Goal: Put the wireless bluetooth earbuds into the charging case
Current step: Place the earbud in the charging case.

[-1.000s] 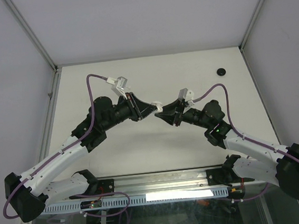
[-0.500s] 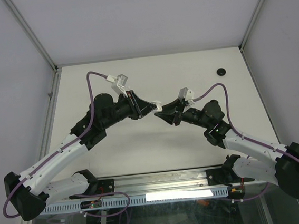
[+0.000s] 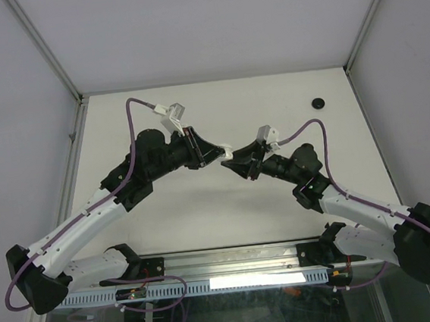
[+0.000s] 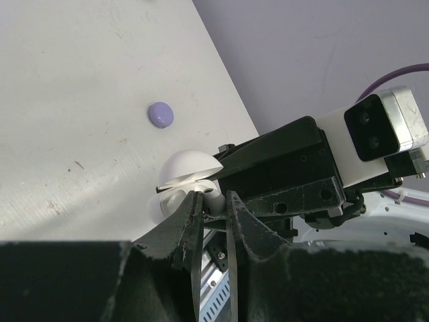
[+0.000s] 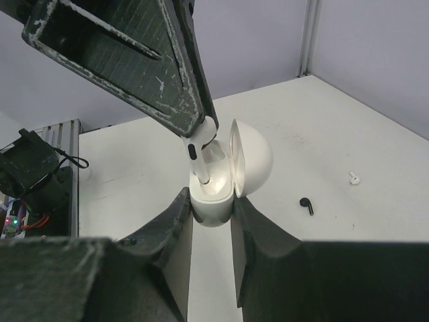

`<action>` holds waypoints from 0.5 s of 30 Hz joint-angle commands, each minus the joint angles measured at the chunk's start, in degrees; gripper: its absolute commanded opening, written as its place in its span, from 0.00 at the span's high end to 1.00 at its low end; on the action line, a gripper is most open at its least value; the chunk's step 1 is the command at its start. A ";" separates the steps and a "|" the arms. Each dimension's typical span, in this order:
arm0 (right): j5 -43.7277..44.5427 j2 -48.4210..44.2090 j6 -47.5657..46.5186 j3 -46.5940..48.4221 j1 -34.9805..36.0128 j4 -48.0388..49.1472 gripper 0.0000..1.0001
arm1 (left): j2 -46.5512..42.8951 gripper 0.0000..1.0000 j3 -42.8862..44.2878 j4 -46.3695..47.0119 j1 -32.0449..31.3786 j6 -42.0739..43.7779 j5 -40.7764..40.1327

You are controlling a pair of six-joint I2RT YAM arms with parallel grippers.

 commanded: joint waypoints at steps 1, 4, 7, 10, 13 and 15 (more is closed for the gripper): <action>-0.42 0.34 0.93 0.36 0.12 6.44 1.00 | 0.77 1.00 3.27 -1.91 0.18 -0.13 -1.91; -0.81 1.10 1.28 0.14 0.12 7.23 1.00 | 0.97 1.00 3.75 -2.99 0.65 -0.15 -1.73; -1.09 1.88 1.71 -0.12 0.12 8.15 1.00 | 0.97 1.00 4.38 -4.11 1.32 -0.22 -1.39; -1.32 2.55 2.02 -0.27 0.14 8.88 1.00 | 1.06 1.00 4.88 -5.18 2.07 -0.13 -0.91; -1.69 3.02 2.28 -0.27 0.12 9.28 1.00 | 1.25 1.00 4.95 -5.81 2.56 0.09 -0.47; -1.91 3.24 2.45 -0.21 0.20 9.46 1.00 | 1.76 1.00 4.97 -6.32 2.64 0.28 0.09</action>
